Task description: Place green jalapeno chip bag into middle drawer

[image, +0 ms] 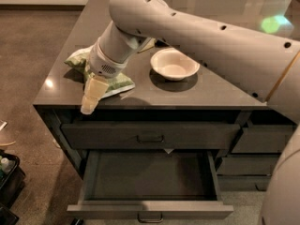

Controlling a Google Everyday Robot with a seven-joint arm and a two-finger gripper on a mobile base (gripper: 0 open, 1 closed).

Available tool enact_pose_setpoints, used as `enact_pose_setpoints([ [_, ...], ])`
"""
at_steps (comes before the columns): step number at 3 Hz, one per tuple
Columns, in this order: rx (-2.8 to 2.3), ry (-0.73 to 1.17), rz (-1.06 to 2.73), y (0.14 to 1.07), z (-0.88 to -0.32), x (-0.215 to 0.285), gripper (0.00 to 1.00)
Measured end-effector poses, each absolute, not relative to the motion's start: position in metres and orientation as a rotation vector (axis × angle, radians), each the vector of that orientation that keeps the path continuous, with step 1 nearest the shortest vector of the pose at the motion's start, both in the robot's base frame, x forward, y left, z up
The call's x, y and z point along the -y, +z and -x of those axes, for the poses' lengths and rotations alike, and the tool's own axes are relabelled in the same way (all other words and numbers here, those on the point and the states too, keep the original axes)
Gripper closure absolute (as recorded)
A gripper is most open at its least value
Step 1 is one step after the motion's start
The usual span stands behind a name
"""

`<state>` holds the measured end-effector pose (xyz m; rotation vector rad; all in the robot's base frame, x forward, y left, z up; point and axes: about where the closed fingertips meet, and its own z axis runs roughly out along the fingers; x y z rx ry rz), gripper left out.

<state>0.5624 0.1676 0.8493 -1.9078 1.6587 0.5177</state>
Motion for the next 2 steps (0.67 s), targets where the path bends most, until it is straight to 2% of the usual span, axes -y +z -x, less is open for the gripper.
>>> enact_pose_setpoints([
  [1,-1.661,0.512,1.91,0.8483,-0.5632,-0.1664,0.19],
  [2,-1.661,0.512,1.91,0.8483,-0.5631,-0.1664,0.42],
])
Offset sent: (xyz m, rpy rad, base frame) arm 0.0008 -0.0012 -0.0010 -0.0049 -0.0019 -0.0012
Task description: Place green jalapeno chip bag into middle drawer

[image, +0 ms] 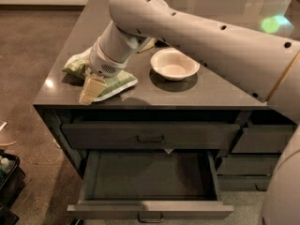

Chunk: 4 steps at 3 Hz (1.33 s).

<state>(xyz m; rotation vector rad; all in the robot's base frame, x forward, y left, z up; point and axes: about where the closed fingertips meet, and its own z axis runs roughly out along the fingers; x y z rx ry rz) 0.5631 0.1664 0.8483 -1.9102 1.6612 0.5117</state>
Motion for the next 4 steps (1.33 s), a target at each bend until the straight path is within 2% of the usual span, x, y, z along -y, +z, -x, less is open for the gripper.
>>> enact_pose_setpoints([
  [2,-1.661,0.512,1.91,0.8483,-0.5631,-0.1664,0.88],
  [3,-1.661,0.512,1.91,0.8483,-0.5631,-0.1665,1.0],
  [4,-1.661,0.512,1.911,0.8483,-0.5631,-0.1665,1.0],
])
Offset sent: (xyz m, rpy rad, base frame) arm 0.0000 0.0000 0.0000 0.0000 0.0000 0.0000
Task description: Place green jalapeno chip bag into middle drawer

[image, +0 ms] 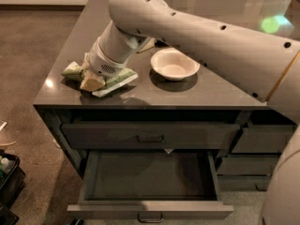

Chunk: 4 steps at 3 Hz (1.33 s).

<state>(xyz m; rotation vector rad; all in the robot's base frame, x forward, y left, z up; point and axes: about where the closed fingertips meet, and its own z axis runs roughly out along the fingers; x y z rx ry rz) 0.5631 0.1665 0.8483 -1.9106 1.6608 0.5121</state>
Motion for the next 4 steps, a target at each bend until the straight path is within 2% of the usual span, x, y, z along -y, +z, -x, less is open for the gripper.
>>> enact_pose_setpoints([
  [1,-1.586,0.577,1.958,0.853,-0.555,-0.172,1.0],
  [4,-1.667,0.763,1.849,0.878,-0.433,-0.106,1.0],
])
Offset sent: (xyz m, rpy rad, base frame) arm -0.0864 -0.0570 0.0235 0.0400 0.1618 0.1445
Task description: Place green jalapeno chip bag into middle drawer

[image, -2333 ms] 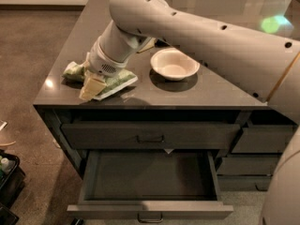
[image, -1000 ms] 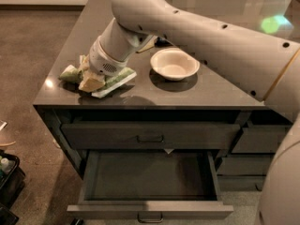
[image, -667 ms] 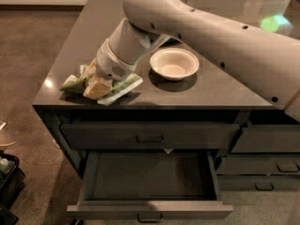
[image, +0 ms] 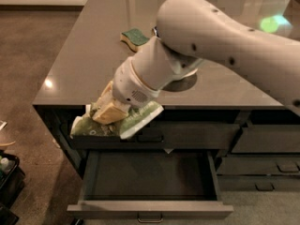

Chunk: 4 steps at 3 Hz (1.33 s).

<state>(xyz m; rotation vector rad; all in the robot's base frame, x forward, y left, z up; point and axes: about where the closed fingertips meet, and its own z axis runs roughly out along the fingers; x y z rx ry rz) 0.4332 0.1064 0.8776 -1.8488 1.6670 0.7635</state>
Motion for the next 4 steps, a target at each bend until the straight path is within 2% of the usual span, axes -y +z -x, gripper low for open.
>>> enact_pose_setpoints([
  [2,-1.86,0.678,1.547,0.836,-0.386,-0.057,1.0],
  [3,-1.962,0.593,1.414,0.785,-0.394,-0.036,1.0],
  [4,-1.948,0.53,1.361,0.787,-0.41,-0.034,1.0],
])
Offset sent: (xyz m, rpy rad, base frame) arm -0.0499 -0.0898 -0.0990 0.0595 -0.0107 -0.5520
